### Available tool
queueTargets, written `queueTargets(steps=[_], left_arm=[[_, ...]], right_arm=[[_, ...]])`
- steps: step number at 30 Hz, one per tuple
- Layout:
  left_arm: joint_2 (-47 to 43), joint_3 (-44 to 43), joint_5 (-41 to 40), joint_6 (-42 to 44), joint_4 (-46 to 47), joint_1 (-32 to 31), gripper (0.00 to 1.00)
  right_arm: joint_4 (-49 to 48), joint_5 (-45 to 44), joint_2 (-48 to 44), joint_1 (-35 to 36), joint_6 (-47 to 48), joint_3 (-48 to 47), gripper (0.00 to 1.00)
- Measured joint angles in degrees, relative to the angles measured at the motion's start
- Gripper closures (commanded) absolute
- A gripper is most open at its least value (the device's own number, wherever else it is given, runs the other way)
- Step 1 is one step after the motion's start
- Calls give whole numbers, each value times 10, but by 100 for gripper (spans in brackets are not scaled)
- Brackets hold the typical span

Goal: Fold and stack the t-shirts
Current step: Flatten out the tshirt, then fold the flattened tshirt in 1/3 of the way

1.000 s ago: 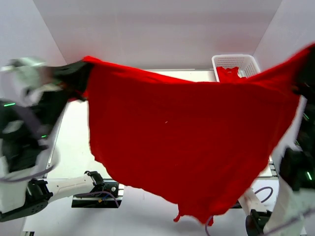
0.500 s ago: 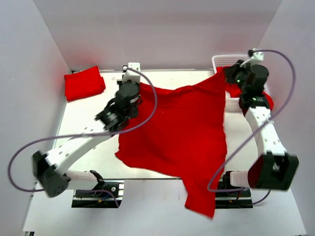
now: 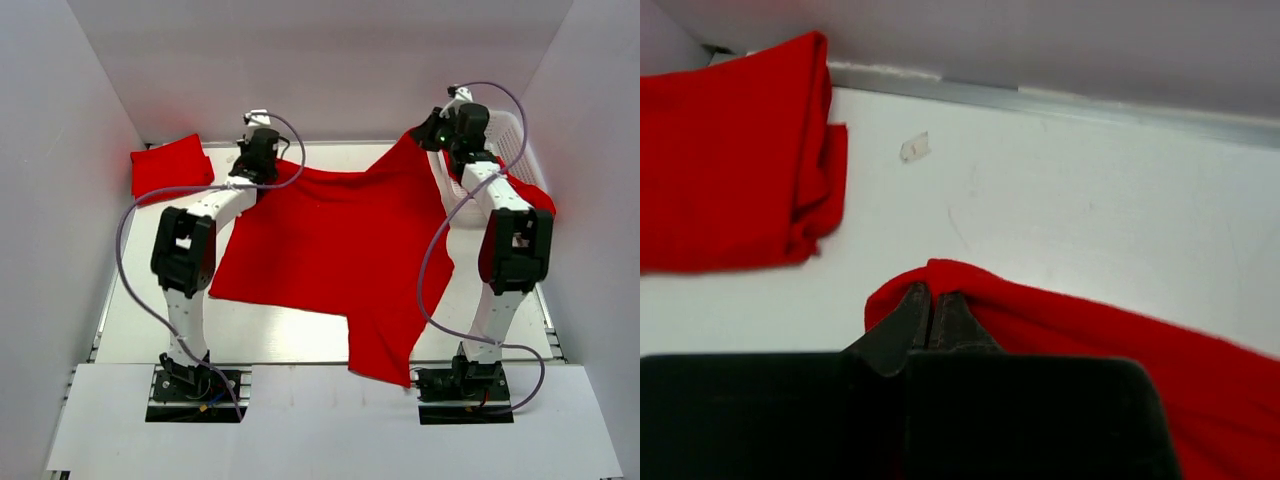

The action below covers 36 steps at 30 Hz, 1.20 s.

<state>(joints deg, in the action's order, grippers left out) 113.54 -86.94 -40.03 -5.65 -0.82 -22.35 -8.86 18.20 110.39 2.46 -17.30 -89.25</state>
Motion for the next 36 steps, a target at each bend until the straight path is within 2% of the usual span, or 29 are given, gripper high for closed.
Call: queueTargets(steps=[9,12,17,26,36], left_arm=[[213,-227,162,10,10,93,100],[254,-259,217,18,10,109,100],[284,-262,286,32,7,127,100],[271,-252,400,135,-6,141,100],[173,-146,424,212,-60,145,100]], right_arm=[[45,-24,141,21,25,-188,100],[59,-35,172,21,29,-217,100],[83,-46,201,21,40,-242,100],[159,-56,195,22,45,-243,100],[286,-32,29,23,40,-120,100]])
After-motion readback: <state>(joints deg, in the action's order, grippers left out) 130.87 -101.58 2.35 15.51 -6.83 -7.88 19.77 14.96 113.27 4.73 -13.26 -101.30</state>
